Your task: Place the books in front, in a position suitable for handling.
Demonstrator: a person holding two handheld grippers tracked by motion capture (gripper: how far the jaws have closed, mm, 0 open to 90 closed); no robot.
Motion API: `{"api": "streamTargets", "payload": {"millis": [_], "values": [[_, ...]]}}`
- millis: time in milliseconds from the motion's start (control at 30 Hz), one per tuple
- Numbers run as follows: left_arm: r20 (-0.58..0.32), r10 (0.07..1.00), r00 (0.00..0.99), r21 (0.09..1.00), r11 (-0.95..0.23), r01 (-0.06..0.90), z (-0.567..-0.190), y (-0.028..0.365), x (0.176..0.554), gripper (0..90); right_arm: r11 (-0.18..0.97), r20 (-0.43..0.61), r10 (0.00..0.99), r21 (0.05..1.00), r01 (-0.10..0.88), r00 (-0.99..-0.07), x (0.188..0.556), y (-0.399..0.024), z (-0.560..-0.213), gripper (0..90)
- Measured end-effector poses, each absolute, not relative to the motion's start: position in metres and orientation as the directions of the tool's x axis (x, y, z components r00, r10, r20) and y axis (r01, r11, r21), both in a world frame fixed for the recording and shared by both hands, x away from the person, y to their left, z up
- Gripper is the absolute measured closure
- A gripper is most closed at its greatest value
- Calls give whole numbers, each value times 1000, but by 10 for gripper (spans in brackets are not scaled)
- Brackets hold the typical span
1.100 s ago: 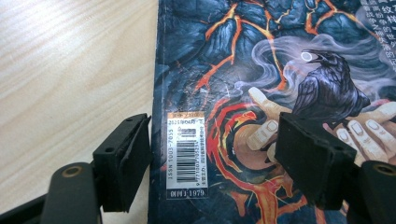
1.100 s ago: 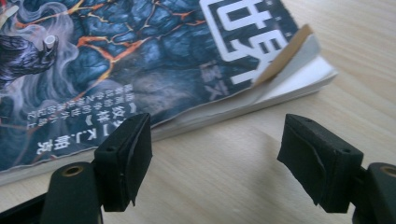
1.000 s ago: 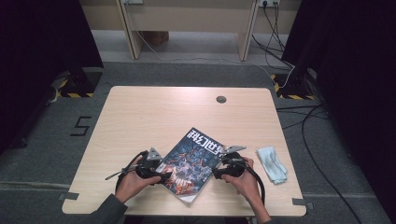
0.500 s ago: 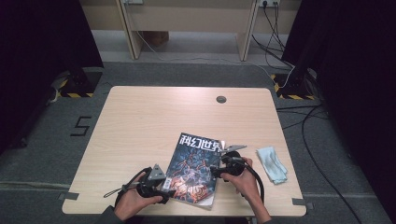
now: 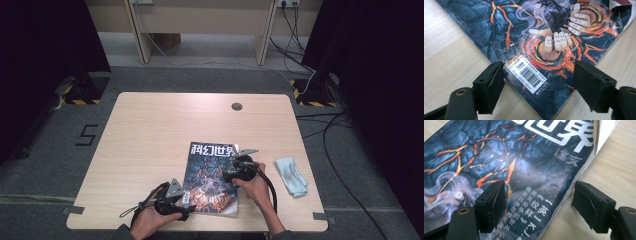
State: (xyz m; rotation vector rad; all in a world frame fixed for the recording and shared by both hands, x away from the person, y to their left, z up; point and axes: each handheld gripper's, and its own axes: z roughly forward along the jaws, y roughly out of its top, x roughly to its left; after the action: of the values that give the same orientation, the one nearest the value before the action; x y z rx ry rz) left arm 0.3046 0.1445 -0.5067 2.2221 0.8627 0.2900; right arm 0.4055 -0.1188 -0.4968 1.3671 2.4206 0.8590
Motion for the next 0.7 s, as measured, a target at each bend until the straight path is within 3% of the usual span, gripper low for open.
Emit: {"api": "streamTargets", "payload": {"millis": [400,700], "values": [[-18,671,741,702,-519,487,-506,135,323,209,399,19,854,617,678,-520,427,-107,-496,306],[-11,674,739,702,-521,485,-506,131,336,208,357,36,874,630,690,-485,438,-109,-497,306]]}}
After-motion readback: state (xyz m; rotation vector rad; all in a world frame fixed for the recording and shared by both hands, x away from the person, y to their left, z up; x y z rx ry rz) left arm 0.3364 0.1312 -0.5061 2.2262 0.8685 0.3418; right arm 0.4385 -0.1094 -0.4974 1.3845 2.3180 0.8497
